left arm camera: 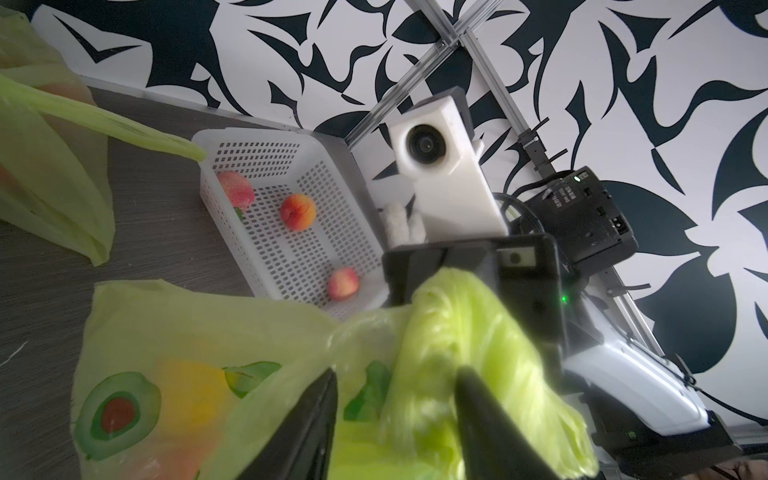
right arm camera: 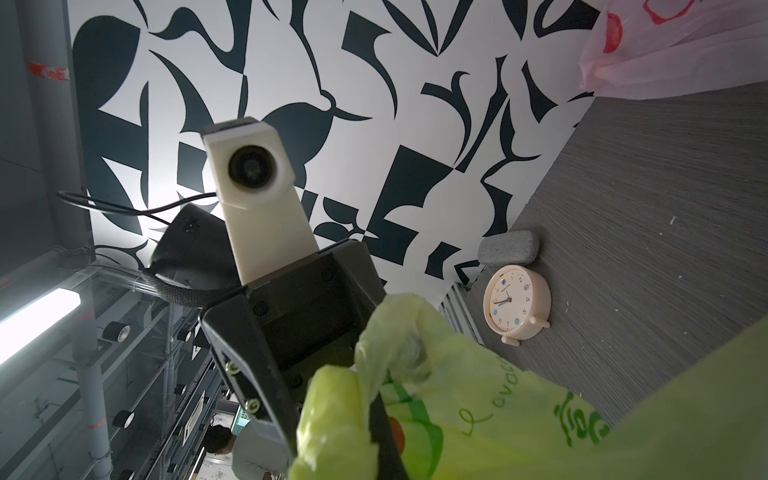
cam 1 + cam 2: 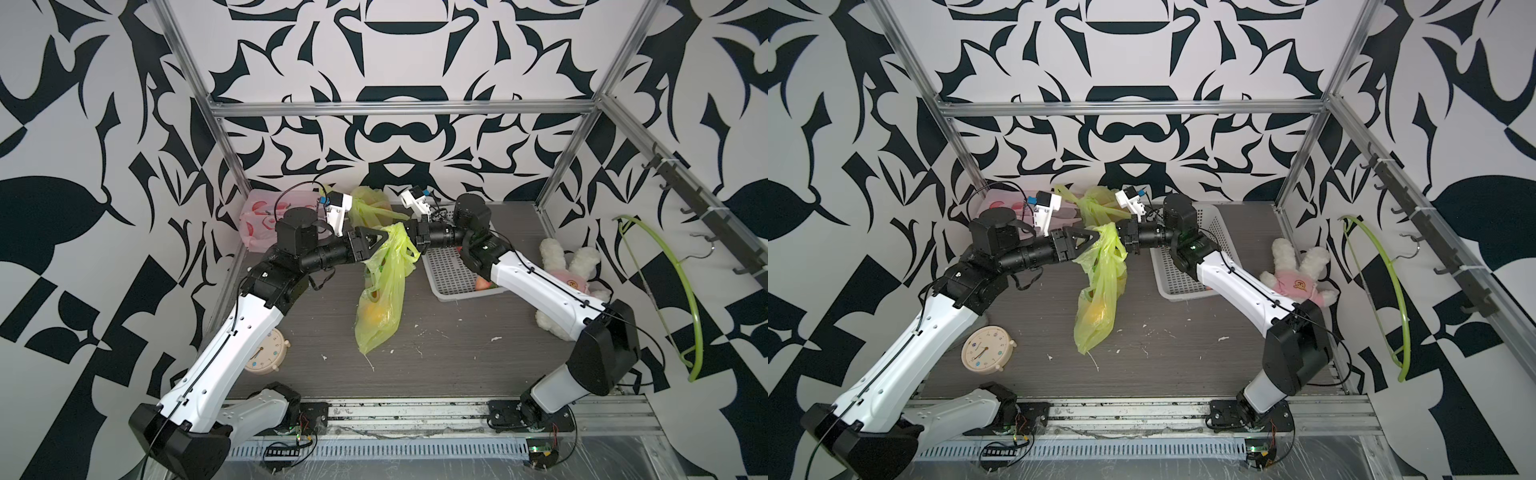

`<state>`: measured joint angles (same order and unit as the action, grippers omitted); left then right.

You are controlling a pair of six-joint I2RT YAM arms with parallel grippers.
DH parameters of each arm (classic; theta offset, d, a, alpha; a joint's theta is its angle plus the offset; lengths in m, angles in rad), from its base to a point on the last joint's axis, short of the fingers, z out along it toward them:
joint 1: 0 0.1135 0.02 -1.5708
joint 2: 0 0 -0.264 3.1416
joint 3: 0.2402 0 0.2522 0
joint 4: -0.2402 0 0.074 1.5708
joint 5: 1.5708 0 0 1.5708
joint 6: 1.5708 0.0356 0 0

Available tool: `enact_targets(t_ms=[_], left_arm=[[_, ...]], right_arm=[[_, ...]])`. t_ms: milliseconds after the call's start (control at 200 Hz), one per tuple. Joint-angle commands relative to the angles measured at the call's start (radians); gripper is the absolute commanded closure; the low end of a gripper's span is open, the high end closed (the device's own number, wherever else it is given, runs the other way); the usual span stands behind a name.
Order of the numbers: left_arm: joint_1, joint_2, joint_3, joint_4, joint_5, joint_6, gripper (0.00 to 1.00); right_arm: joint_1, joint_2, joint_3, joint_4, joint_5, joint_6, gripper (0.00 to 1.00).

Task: Place the peach into a plastic bag & tie a knot
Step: Tie the plastic bag at the center of the board.

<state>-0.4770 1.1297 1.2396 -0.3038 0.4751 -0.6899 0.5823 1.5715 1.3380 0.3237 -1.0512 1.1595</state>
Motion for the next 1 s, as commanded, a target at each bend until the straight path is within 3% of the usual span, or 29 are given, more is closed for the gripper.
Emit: enact_targets(t_ms=[0, 255, 600, 790, 995], left_arm=[[0.002, 0.012, 0.024, -0.027, -0.003, 0.018, 0.51], [0.001, 0.039, 0.018, -0.012, 0.017, 0.015, 0.56], [0.000, 0.017, -0.019, -0.001, 0.076, 0.037, 0.84], [-0.001, -0.016, -0.029, -0.025, 0.084, 0.089, 1.00], [0.000, -0.025, -0.034, -0.027, 0.102, 0.120, 1.00]], right_arm=[[0.008, -0.041, 0.042, -0.017, -0.009, -0.059, 1.00], [0.012, -0.042, 0.050, -0.086, 0.000, -0.116, 1.00], [0.011, -0.053, 0.071, -0.164, -0.004, -0.189, 1.00], [0.010, -0.047, 0.090, -0.179, -0.066, -0.229, 1.00], [0.008, -0.038, 0.113, -0.246, -0.107, -0.285, 1.00]])
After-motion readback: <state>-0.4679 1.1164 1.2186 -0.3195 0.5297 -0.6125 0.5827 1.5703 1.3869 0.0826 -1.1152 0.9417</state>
